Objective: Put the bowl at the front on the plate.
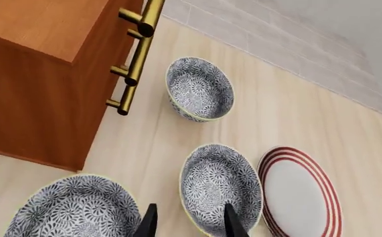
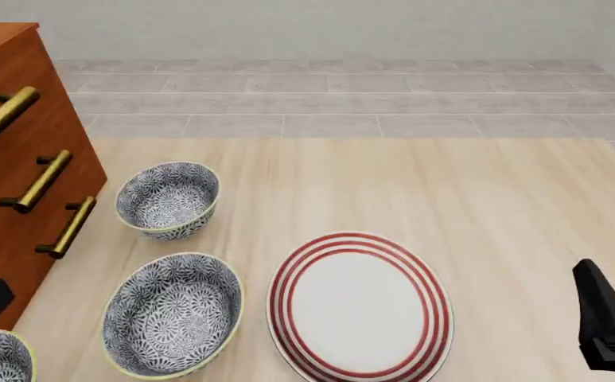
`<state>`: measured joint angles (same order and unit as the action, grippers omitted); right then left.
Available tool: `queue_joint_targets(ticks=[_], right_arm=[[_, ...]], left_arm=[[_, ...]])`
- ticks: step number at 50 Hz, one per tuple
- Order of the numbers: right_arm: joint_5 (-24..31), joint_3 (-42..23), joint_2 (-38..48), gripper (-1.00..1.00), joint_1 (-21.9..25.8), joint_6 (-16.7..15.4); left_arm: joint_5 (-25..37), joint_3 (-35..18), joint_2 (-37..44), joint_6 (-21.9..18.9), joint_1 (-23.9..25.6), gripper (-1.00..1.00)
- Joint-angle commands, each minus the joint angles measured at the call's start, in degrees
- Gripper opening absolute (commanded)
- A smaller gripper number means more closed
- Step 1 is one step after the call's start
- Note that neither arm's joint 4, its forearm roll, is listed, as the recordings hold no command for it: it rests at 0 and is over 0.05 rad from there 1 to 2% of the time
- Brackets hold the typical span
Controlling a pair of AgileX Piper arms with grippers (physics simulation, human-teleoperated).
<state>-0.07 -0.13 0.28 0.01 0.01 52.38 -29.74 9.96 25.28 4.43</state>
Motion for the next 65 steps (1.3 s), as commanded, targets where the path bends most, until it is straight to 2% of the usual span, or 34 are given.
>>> queue_joint_targets(ticks=[1,4,8,9,11,13,16,19,27,42,47,58,65], right_arm=[[0.0,0.0,0.0,1.0,0.0,0.0],[0.0,0.0,0.0,1.0,0.0,0.0],[0.0,0.0,0.0,1.0,0.0,0.0],[0.0,0.0,0.0,1.0,0.0,0.0],[0.0,0.0,0.0,1.0,0.0,0.0],[0.0,0.0,0.0,1.0,0.0,0.0],[0.0,0.0,0.0,1.0,0.0,0.0],[0.0,0.0,0.0,1.0,0.0,0.0],[0.0,0.0,0.0,1.0,0.0,0.0],[0.0,0.0,0.0,1.0,0.0,0.0],[0.0,0.0,0.0,1.0,0.0,0.0],[0.0,0.0,0.0,1.0,0.0,0.0],[0.0,0.0,0.0,1.0,0.0,0.0]], left_arm=[[11.1,-2.8,2.7,1.6,-0.6,1.0],[13.5,-3.3,3.2,3.5,-0.3,1.0],[15.4,-4.4,4.8,1.3,-1.4,1.0],[16.0,-4.0,4.7,2.4,-1.6,1.0],[16.3,-5.2,5.5,1.2,-2.5,1.0],[16.9,-5.3,5.5,2.3,-2.4,1.0],[17.1,-6.8,6.8,0.9,-3.5,1.0],[17.1,-6.8,7.3,1.6,-3.7,1.0],[13.6,-4.5,8.9,1.1,-6.5,1.0],[10.0,0.6,9.2,1.7,-6.3,1.0],[7.4,1.6,10.8,-0.1,-8.3,1.0],[4.8,3.6,11.9,0.4,-9.1,1.0],[2.3,6.4,12.2,-0.9,-10.1,1.0]])
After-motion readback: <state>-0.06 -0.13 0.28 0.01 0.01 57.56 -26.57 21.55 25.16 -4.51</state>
